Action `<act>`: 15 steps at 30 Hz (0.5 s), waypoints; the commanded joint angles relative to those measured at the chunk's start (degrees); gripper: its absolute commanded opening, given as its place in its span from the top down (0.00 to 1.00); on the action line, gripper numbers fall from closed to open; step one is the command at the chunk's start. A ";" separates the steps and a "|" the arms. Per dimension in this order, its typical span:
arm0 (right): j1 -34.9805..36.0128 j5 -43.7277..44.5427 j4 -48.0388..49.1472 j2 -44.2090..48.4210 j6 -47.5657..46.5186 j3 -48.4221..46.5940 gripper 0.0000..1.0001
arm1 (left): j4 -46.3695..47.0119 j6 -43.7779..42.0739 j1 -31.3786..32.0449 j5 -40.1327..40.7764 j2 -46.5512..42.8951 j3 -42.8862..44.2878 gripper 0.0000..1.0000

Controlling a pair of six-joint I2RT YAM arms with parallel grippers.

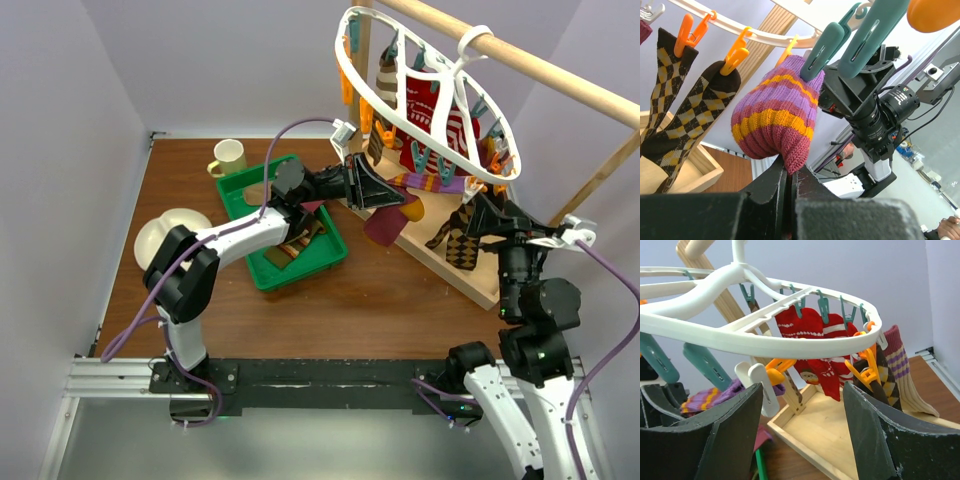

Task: Remove the socks clipped to the hanger
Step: Remove the sock from the hanger.

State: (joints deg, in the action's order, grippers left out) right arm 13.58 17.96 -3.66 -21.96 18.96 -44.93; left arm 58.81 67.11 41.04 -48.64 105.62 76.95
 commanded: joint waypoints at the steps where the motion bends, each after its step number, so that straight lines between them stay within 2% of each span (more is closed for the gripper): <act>1: 0.04 -4.23 -1.53 -0.63 -1.21 -2.36 0.31 | 2.10 1.44 -0.34 -0.05 -0.33 0.31 1.00; 15: -0.05 -10.48 0.84 -3.09 0.29 0.37 0.33 | 1.84 1.18 -0.34 0.04 -0.24 0.31 1.00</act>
State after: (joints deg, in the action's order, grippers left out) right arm 13.58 9.56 -5.54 -23.33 19.03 -45.04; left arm 58.87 67.11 41.04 -48.64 105.65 76.95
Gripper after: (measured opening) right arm 0.682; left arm 0.043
